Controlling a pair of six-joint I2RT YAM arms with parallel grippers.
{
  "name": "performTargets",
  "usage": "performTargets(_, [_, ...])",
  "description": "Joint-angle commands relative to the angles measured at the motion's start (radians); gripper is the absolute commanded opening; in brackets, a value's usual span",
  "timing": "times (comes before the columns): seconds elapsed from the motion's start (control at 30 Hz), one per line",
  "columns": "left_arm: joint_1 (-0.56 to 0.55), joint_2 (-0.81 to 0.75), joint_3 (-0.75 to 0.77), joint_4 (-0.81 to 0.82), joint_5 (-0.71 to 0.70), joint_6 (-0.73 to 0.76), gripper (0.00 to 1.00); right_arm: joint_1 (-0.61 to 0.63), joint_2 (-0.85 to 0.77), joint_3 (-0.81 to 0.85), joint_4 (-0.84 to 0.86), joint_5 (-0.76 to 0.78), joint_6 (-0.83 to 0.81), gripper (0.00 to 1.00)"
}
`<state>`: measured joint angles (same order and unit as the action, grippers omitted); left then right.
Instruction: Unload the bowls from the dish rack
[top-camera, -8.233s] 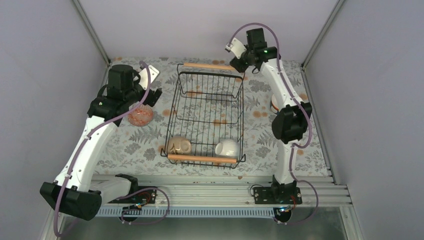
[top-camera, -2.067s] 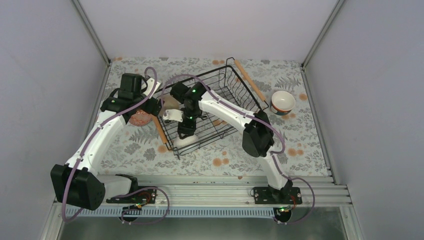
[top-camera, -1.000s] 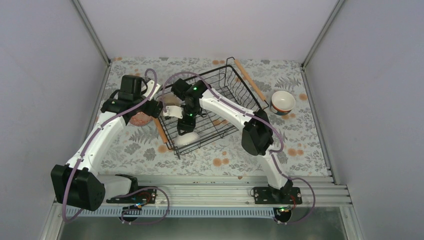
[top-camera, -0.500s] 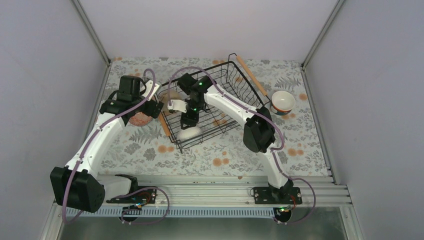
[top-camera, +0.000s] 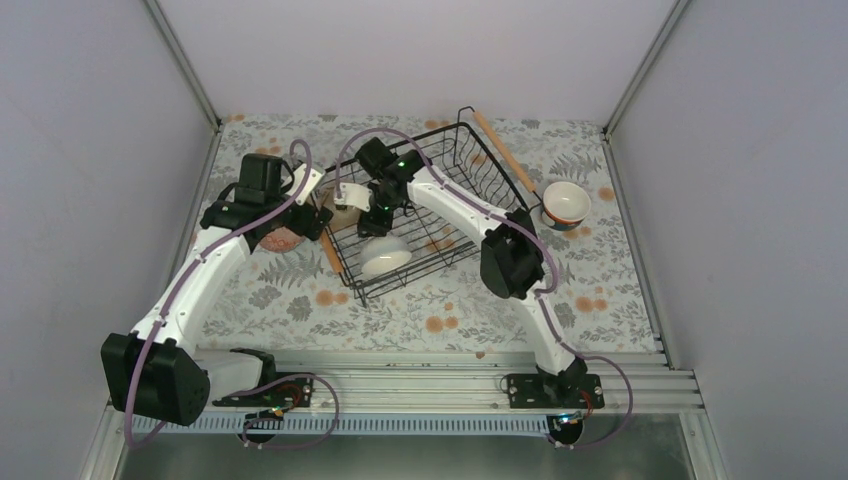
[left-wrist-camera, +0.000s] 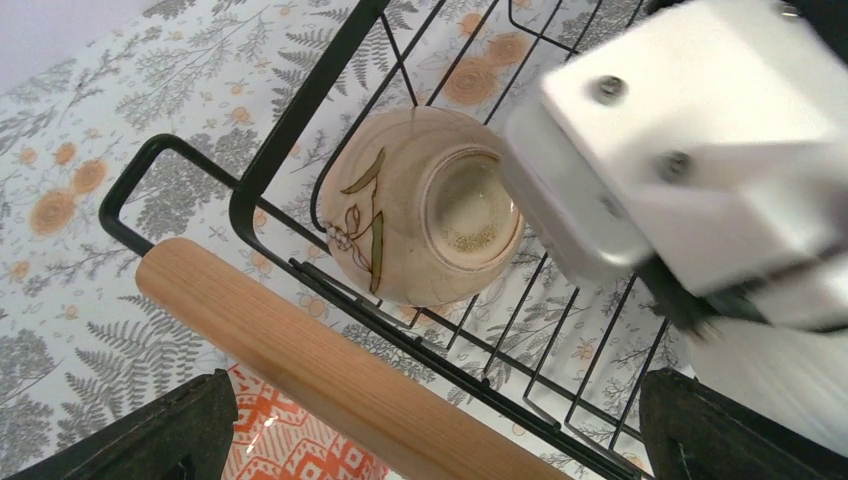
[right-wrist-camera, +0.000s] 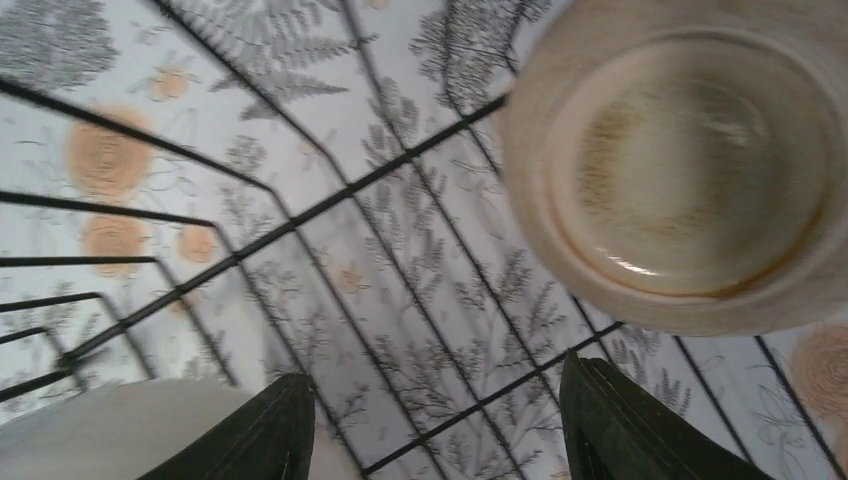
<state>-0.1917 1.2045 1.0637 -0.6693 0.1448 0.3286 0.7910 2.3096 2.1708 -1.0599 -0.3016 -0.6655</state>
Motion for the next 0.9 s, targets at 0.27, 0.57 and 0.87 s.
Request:
performTargets(0.27, [0.005, -0.021, -0.02, -0.007, 0.013, 0.007, 1.0, -0.063, 0.03, -0.02, 0.07, 0.177, -0.009, 0.6])
performTargets(0.57, [0.005, -0.04, -0.025, -0.006, 0.01, 0.007, 1.0, -0.074, -0.102, -0.041, 0.279, 0.385, 0.049, 0.63])
performTargets(0.87, [0.007, -0.043, -0.022, -0.005, 0.019, 0.007, 1.0, -0.095, -0.19, -0.019, 0.097, 0.437, 0.042, 0.62])
